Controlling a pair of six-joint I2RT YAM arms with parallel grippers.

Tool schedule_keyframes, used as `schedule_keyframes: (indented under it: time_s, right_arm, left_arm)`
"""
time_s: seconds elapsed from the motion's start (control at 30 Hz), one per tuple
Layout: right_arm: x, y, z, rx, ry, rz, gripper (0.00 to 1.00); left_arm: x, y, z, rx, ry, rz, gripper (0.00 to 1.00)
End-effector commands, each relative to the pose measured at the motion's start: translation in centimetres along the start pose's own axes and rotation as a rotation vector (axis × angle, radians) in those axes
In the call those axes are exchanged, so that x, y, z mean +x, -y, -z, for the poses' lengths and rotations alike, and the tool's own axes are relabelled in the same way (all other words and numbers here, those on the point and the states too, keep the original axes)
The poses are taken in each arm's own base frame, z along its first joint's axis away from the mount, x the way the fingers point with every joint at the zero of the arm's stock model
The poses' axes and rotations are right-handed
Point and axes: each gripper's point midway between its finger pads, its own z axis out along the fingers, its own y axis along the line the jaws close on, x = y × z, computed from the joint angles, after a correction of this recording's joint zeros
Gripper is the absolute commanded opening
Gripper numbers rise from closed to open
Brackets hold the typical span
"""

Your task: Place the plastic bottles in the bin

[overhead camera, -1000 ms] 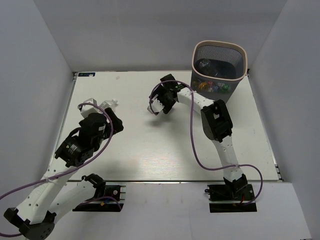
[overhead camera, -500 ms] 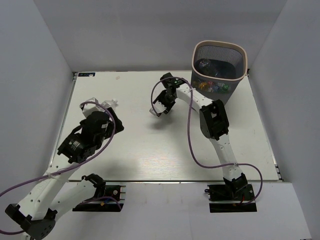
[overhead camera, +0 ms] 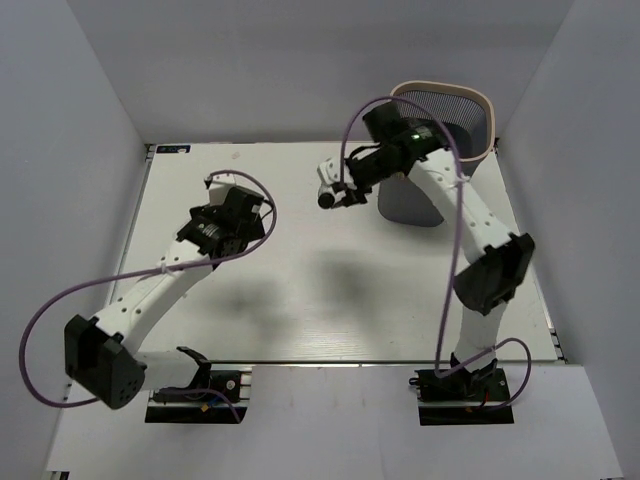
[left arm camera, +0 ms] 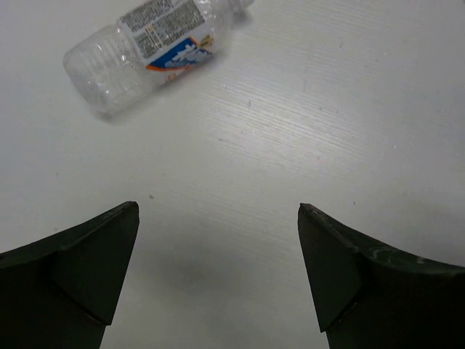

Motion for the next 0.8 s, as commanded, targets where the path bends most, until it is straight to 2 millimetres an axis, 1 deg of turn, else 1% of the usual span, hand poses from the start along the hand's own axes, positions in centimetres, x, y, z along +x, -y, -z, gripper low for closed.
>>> schedule_keyframes:
  time_s: [0.0, 0.03, 0.07, 0.1, 0.13, 0.17, 0.2, 0.23, 0.27, 0.3, 0.33, 0.37, 0.4, 0.43, 0.47, 0.5, 0.53, 0.57, 0.6, 0.63, 0.67, 0.7, 0.73, 0.77]
  right_arm:
    - [-6.4, 3.5, 4.6, 0.203, 0.164, -0.113, 0.15]
    - [-7.2, 3.2, 5.7, 0.248, 0.169, -0.26, 0.15]
    - [-7.2, 4.1, 7.0, 0.311, 0.167, -0.284, 0.16]
    - [-8.8, 7.0, 10.2, 0.501, 0.157, -0.179, 0.16]
    - [-7.7, 7.0, 10.5, 0.557, 0.159, -0.343, 0.18]
    - [-6.3, 8.2, 12.6, 0.674, 0.114, -0.38, 0.18]
    - [-7.4, 9.7, 15.3, 0.799, 0.151, -0.367, 0.18]
    - [-5.7, 10.5, 17.2, 0.914, 0.1, -0.448, 0.18]
    - [-4.4, 10.8, 19.3, 0.98, 0.075, -0.471, 0.18]
    - [-4.0, 11.0, 20.6, 1.02, 0.073, -0.5, 0.18]
    - [-2.5, 10.9, 22.3, 1.073, 0.043, -0.532, 0.18]
    - [-2.0, 10.8, 23.0, 1.092, 0.039, -0.548, 0.18]
    - [-0.4, 10.3, 24.8, 1.129, 0.016, -0.575, 0.18]
    - [0.3, 9.9, 24.9, 1.121, 0.013, -0.597, 0.18]
    - [0.7, 9.7, 25.2, 1.126, 0.017, -0.622, 0.18]
    - [2.1, 9.3, 26.3, 1.143, 0.003, -0.65, 0.21]
    - [2.7, 8.9, 26.5, 1.139, -0.005, -0.677, 0.23]
    - [3.4, 8.7, 26.4, 1.13, 0.002, -0.709, 0.28]
    - [4.1, 8.9, 27.0, 1.134, -0.001, -0.721, 0.41]
    - [5.1, 7.8, 26.6, 1.103, -0.03, -0.786, 0.77]
    - [5.9, 7.8, 26.1, 1.075, -0.037, -0.8, 0.9]
    - [5.4, 7.9, 26.8, 1.067, -0.037, -0.797, 0.9]
    - [5.0, 7.6, 27.2, 1.063, -0.026, -0.803, 0.9]
    - [3.5, 7.6, 27.5, 1.044, 0.021, -0.775, 0.9]
  left_arm:
    - [-4.4, 0.2, -0.2, -0.025, 0.092, -0.009, 1.0]
    - [-4.7, 0.1, -0.4, -0.028, 0.088, -0.019, 1.0]
    - [-5.8, -0.2, -0.4, -0.031, 0.108, -0.027, 1.0]
    - [-6.0, -0.3, -0.7, -0.041, 0.104, -0.034, 1.0]
    - [-6.1, -0.4, -1.1, -0.048, 0.106, -0.041, 1.0]
    - [-6.9, -0.9, -1.2, -0.057, 0.119, -0.054, 1.0]
    - [-6.9, -1.0, -1.6, -0.066, 0.117, -0.068, 1.0]
    - [-7.1, -0.8, -2.2, -0.066, 0.109, -0.082, 1.0]
    - [-7.5, -1.1, -2.7, -0.075, 0.103, -0.099, 1.0]
    - [-7.5, -0.8, -3.1, -0.08, 0.095, -0.117, 1.0]
    - [-8.1, -0.8, -3.6, -0.079, 0.096, -0.12, 1.0]
    - [-7.7, -0.3, -4.5, -0.079, 0.072, -0.162, 1.0]
    - [-8.0, -1.0, -5.1, -0.102, 0.064, -0.168, 1.0]
    - [-8.6, -0.3, -5.4, -0.082, 0.076, -0.177, 1.0]
    - [-9.1, -0.4, -5.9, -0.081, 0.081, -0.175, 1.0]
    - [-8.8, -0.6, -7.0, -0.089, 0.063, -0.207, 1.0]
    - [-9.5, -0.3, -7.2, -0.085, 0.074, -0.213, 1.0]
    - [-9.5, -0.4, -7.9, -0.087, 0.06, -0.22, 1.0]
    - [-9.5, -0.6, -8.4, -0.097, 0.053, -0.228, 1.0]
    - [-9.4, -0.8, -9.5, -0.114, 0.034, -0.239, 1.0]
    - [-9.0, -0.5, -9.9, -0.105, 0.013, -0.25, 1.0]
    - [-9.0, -0.8, -10.4, -0.105, 0.0, -0.269, 1.0]
    - [-8.8, -1.1, -10.9, -0.104, -0.015, -0.281, 1.0]
    - [-8.6, -0.8, -11.3, -0.095, -0.02, -0.298, 1.0]
